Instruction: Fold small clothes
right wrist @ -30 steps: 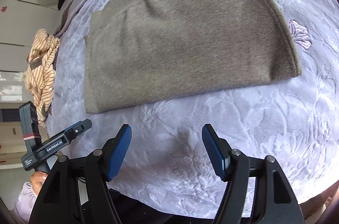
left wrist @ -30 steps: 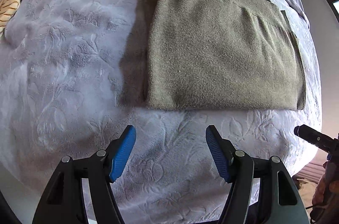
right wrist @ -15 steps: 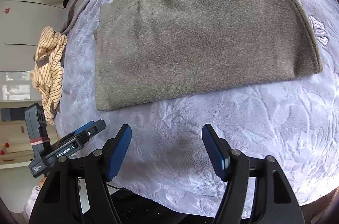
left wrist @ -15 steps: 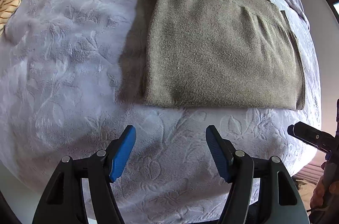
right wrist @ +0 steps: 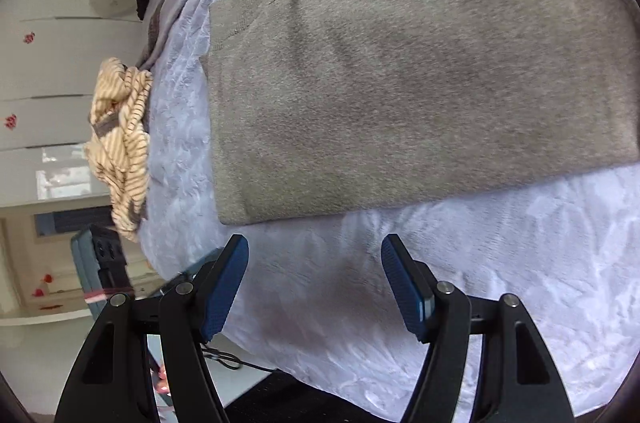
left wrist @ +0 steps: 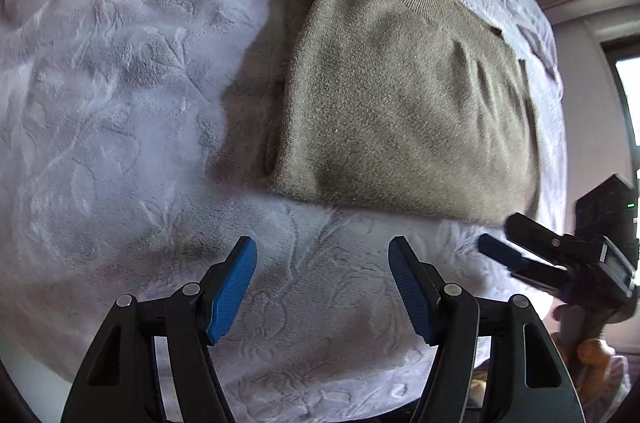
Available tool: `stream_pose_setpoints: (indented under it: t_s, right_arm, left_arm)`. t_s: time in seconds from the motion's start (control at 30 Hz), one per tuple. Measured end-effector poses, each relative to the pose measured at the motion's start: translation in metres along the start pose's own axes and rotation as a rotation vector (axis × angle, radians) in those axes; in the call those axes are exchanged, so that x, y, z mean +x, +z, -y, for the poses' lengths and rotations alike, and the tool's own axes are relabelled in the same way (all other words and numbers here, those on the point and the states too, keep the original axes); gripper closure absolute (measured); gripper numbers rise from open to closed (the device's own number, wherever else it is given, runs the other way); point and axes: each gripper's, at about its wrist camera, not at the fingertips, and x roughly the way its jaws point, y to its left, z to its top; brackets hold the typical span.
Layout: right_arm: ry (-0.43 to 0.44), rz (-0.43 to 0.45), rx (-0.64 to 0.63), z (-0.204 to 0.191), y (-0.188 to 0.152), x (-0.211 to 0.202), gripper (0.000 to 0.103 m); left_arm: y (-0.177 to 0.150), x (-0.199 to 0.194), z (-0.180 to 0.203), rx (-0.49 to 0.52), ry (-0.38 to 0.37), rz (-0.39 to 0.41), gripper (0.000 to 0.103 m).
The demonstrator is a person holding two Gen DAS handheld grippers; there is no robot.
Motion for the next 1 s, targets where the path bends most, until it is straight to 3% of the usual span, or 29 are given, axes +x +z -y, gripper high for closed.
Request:
stream_pose_setpoints:
  t_s: [0.27,0.53,0.7,0.9,0.97,1.0]
  right_arm:
    - [0.216,0.012,0.16,0.02,0.01,0.035,0.03]
    - [0.314,0.022,0.246,0.03,0.013,0.053,0.031]
    - [0.314,0.018,0.247,0.032,0.004,0.05,0.031]
    - [0.344,0.102,0.346,0.047,0.008,0.055,0.032]
    - [0.369,0.106,0.358,0.047,0.01,0.058,0.046]
    - [0.388,0.104,0.361,0.047,0.011,0.058,0.067]
  left_arm:
    - [-0.003,-0.001,-0.021,-0.129,-0.184,0.015,0.034]
    - [-0.009,0.008,-0.03,-0.252,-0.309,0.016,0.034]
    - [-0.008,0.01,-0.028,-0.269,-0.32,0.028,0.034]
    - [-0.006,0.015,-0.025,-0.274,-0.314,0.029,0.034]
    - [-0.004,0.019,-0.023,-0.279,-0.316,0.027,0.034]
    - [-0.004,0.019,-0.022,-0.28,-0.32,0.026,0.034]
